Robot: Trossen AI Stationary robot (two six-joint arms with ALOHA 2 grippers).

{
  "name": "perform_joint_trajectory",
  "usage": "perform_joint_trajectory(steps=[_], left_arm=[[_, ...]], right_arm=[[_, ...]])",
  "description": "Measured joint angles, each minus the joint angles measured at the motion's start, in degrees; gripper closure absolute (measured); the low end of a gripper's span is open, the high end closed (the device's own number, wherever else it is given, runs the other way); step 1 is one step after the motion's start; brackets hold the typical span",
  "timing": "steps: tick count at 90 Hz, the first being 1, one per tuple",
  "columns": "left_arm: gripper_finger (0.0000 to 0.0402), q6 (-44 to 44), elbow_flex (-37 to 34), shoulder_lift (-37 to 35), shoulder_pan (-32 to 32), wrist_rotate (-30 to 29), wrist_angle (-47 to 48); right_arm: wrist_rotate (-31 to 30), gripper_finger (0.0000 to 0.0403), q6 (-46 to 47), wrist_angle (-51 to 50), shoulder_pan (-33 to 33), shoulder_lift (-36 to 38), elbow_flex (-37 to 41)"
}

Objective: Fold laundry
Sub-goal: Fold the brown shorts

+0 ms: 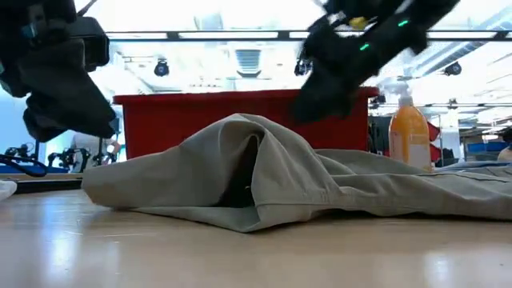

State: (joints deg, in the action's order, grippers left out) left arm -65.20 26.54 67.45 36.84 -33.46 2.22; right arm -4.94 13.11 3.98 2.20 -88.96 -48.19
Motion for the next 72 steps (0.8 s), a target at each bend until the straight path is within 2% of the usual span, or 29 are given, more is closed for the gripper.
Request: perform_joint_trajectory(steps=[17, 33, 45, 55, 72], left_arm=[[0.0294, 1.4, -0.1, -1.0, 0.0, -0.1, -0.4], [0.0296, 1.7, 0.0, -1.4, 0.1, 0.3, -0.7], [0.0293, 2.4, 0.0, -1.4, 0.1, 1.4, -0.6], [0.0287, 3.8, 0.0, -1.2, 0.1, 1.5, -0.5], [0.0283, 5.9, 0.0, -1.2, 0.1, 1.5, -0.5]], right_arm=[[1.1, 0.0198, -8.9, -0.5, 2.5, -13.4, -12.7], [1.1, 0.0212, -10.1, -4.7, 3.6, -23.5, -25.0], [1.0, 0.0228, -8.5, -12.0, 4.4, -29.6, -32.4], [1.3, 0.024, -8.0, -18.0, 4.7, -32.5, -36.2], [3.0, 0.0288, -8.3, -18.8, 4.6, -32.9, -37.6]])
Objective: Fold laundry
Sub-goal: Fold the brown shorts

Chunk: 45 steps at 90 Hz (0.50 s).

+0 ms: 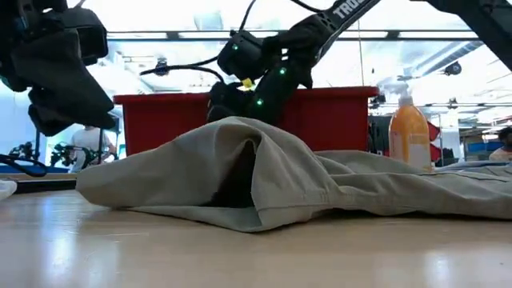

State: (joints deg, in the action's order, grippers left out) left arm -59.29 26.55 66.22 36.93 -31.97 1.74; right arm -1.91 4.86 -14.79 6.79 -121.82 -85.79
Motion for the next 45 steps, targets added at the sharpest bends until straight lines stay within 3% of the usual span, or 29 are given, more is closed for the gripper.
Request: perform_joint_trajectory(steps=[18, 45], left_arm=[[0.029, 0.3, 0.0, 0.0, 0.0, -0.4, 0.1], [0.0297, 0.3, 0.0, 0.1, 0.0, -1.6, 0.2]], right_arm=[[0.5, 0.0392, -0.5, -2.6, 0.4, 1.0, 0.0], [-0.4, 0.0402, 0.6, -6.2, 0.5, 5.2, 0.1]])
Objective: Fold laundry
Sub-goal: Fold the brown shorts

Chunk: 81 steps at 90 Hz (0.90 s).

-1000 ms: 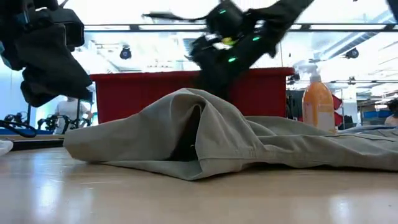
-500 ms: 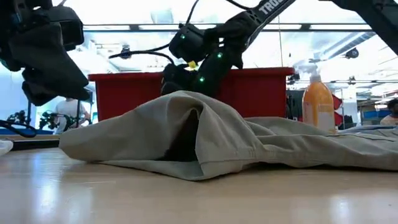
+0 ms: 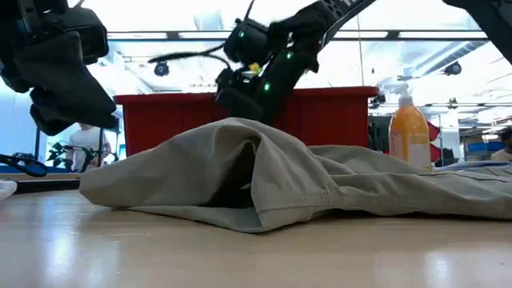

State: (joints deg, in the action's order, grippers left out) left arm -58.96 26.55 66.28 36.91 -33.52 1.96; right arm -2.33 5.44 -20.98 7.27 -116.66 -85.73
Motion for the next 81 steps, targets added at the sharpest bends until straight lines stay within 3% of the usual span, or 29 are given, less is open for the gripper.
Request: perform_joint_trajectory(steps=[15, 35, 51, 81], left_arm=[[0.0295, 0.0, 0.0, 0.0, 0.0, -1.8, 0.5], [0.0294, 0.2, 0.0, 0.0, 0.0, -2.3, 1.0], [0.0294, 0.3, 0.0, 0.1, 0.0, -2.6, 1.1], [0.0294, 0.0, 0.0, 0.1, 0.0, -3.4, 1.1]], right_arm=[[-6.3, 0.0403, 0.4, -3.5, 0.2, 2.8, 0.0], [-7.0, 0.0403, 0.8, -4.0, 1.1, 5.6, 0.1], [-3.0, 0.0403, -0.3, -4.2, 0.9, 7.8, 0.3], [-7.1, 0.0403, 2.0, -1.6, -0.7, 8.7, 7.2]])
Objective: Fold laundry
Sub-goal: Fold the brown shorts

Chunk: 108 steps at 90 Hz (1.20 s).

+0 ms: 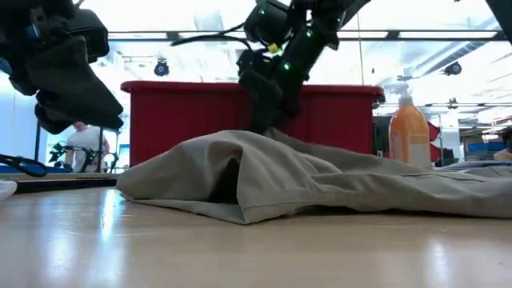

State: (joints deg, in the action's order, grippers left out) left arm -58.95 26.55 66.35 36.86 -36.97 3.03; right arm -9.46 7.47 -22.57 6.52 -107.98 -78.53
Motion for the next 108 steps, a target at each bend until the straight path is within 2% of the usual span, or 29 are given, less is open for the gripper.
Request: perform_joint_trajectory(steps=[25, 37, 53, 68, 88, 108], left_arm=[[0.0294, -0.3, 0.0, -0.2, 0.0, 1.0, 0.0], [0.0294, -0.3, 0.0, -0.3, 0.0, 1.7, 0.0], [0.0294, -0.5, 0.0, -0.3, 0.0, 2.1, 0.0], [0.0294, -1.2, 0.0, -0.4, 0.0, 3.6, 0.0], [0.0294, -0.8, 0.1, -0.5, -0.4, 3.5, -0.7], [0.0294, 13.8, 4.4, 0.8, -4.8, 4.0, -1.4]], right_arm=[[-7.0, 0.0403, 6.9, 21.3, -3.1, 4.5, 13.1], [-13.5, 0.0403, 9.7, 27.2, -3.1, 6.6, 18.4], [-18.4, 0.0403, 15.1, 37.2, -3.1, 6.9, 26.2], [-20.9, 0.0403, 14.8, 48.0, -2.9, 6.6, 30.3], [-20.8, 0.0403, 12.8, 48.9, -2.3, 6.6, 30.6], [-20.5, 0.0403, 14.0, 48.6, -1.8, 6.6, 30.6]])
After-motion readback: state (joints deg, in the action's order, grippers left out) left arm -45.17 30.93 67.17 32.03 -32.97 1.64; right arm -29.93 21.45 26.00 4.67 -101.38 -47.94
